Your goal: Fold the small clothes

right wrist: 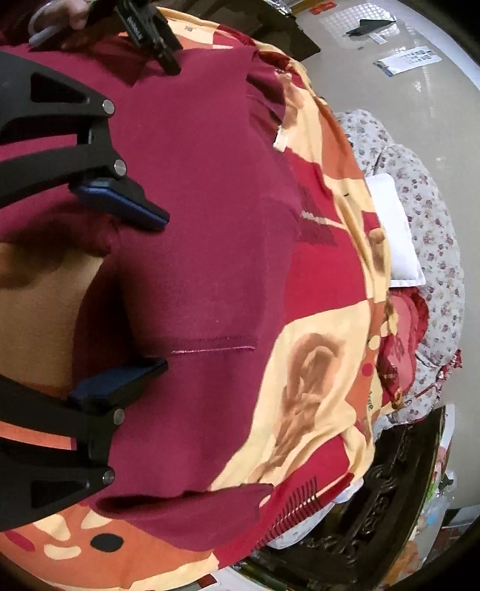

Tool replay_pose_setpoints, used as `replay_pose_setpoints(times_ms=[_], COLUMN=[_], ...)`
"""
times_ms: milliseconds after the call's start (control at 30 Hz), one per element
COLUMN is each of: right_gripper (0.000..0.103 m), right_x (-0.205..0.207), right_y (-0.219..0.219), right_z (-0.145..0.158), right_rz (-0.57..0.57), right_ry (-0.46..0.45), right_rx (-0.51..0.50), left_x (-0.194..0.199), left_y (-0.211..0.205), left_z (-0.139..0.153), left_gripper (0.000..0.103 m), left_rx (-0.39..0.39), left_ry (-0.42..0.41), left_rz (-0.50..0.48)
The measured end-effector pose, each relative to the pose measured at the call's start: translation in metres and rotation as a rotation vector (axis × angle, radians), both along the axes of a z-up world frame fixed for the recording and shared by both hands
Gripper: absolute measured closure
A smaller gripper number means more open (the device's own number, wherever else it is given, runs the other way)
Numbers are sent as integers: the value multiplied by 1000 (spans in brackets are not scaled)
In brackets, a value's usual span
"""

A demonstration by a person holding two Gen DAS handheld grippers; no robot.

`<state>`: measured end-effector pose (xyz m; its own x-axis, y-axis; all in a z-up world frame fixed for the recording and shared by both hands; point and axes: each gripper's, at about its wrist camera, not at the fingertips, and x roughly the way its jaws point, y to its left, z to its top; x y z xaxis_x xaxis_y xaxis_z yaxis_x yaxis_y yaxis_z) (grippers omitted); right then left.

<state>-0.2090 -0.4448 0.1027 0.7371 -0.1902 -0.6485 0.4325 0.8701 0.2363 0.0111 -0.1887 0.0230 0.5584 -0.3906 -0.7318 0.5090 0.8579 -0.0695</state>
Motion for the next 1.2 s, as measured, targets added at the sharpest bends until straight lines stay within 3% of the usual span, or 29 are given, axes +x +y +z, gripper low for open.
replay_pose_setpoints(times_ms=[100,200,267,433,533,667,733,833,967,1067,1200], right_gripper=[27,27,26,25,23,23,24,27,27,36,60], right_x=[-7,6,11,-6,-19,-27,-31,-43,-27,-10,-4], right_y=[5,6,0,-13,-39,-91,-118,-150,-170,-184,-204], right_z=[9,-3,-11,8,20,19,14,11,2,-16,-38], right_rz=[-8,-1,7,-7,-73,-230,-293,-344,-382,-399,-441], right_ry=[-51,19,28,-26,-60,-27,-11,-62,58,137,206], right_rx=[-19,-30,14,33,34,2,19,81,50,49,62], left_x=[2,2,1,3,3,2,2,1,1,1,1], left_y=[1,1,2,1,1,0,0,-1,-2,-2,-2], left_z=[-3,-4,-5,-7,-7,-9,-9,-10,-11,-11,-11], left_gripper=[3,2,1,0,0,0,0,0,0,0,0], left_rx=[-9,-13,-20,-21,-19,-23,-20,-12,0,-3,-4], left_ry=[7,8,9,18,19,21,20,16,14,16,17], left_rz=[0,-2,-6,-8,-8,-10,-9,-9,-10,-11,-12])
